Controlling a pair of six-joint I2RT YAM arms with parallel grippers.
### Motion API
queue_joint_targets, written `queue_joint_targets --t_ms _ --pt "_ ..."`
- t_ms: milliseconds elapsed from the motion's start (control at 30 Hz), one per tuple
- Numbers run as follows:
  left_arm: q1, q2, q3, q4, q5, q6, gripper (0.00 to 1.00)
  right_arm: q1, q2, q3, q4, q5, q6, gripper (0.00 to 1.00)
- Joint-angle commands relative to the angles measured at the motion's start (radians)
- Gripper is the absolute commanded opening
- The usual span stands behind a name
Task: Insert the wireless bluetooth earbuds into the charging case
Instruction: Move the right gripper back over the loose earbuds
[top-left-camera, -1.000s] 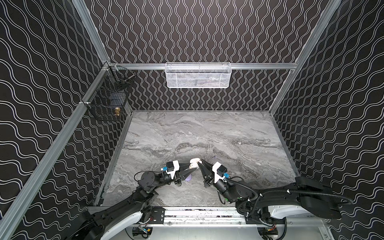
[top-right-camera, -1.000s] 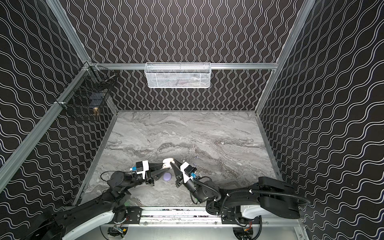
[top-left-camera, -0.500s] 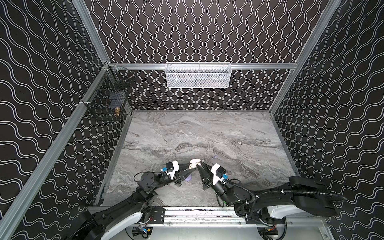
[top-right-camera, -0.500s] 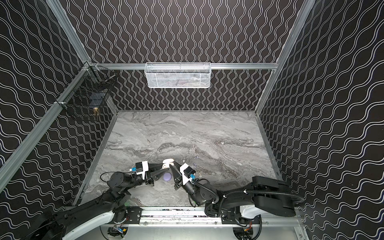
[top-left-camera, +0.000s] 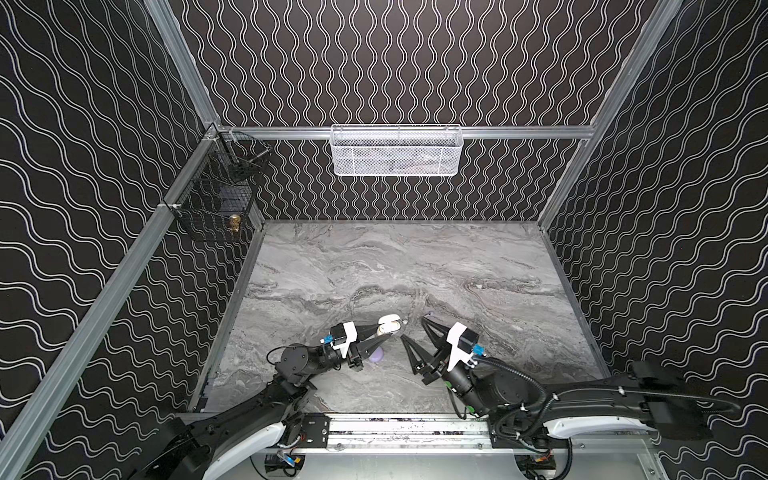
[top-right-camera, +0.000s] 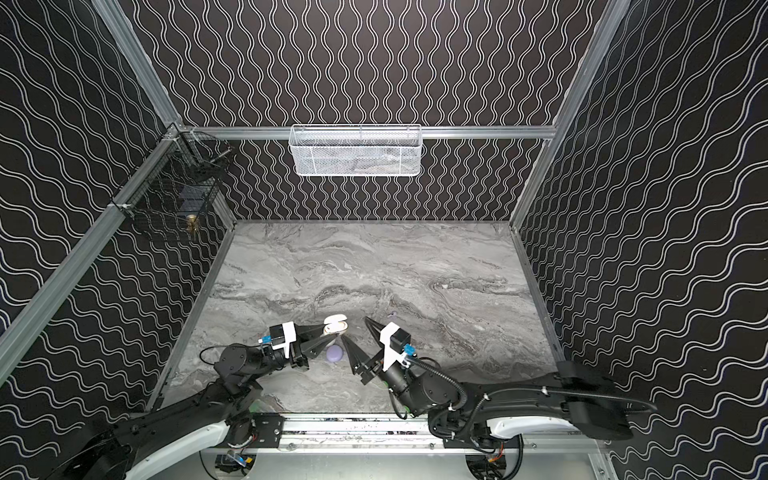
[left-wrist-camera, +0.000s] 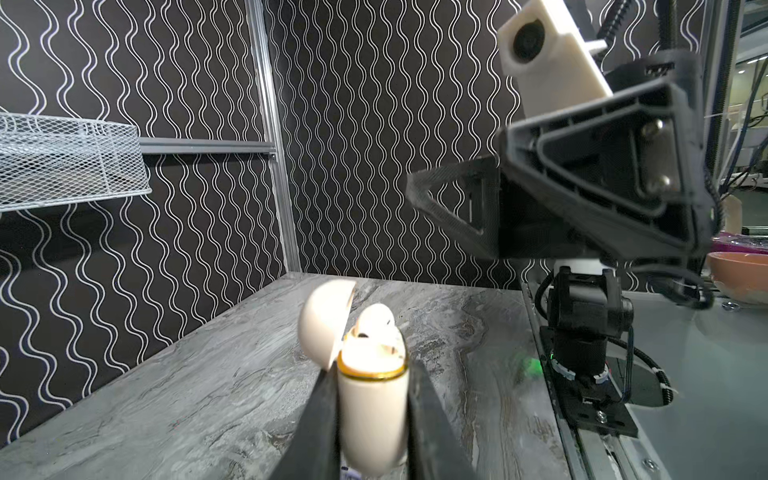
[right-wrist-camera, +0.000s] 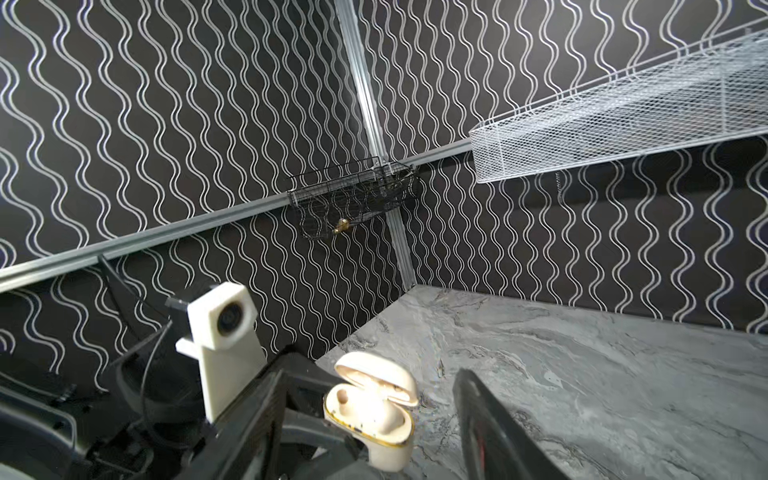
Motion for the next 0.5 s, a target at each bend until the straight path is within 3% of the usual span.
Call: queue_joint_targets --t_ms 0,133,233,367,467 --pt "0.001 0.042 -0.005 0.103 0.01 0.016 0.0 -0.002 -0.086 0.072 -0.5 0.121 0.286 0.65" --pt "0.001 0.085 -0.005 0.129 0.01 0.017 0.0 -0.028 -0.123 0.155 -0.951 0.188 0.55 0.59" --pt "0.0 0.099 0.007 0.116 0.022 0.021 0.0 -0.119 -0.09 0.191 -1.193 0.058 0.665 0.6" --pt "0.001 0.085 -0.002 0.124 0.006 0.024 0.0 -0.292 -0.004 0.165 -1.324 -0.147 0.766 0.56" --pt "0.001 0.054 0.005 0.066 -0.002 0.039 0.0 -0.33 0.039 0.107 -1.295 -0.215 0.779 0.54"
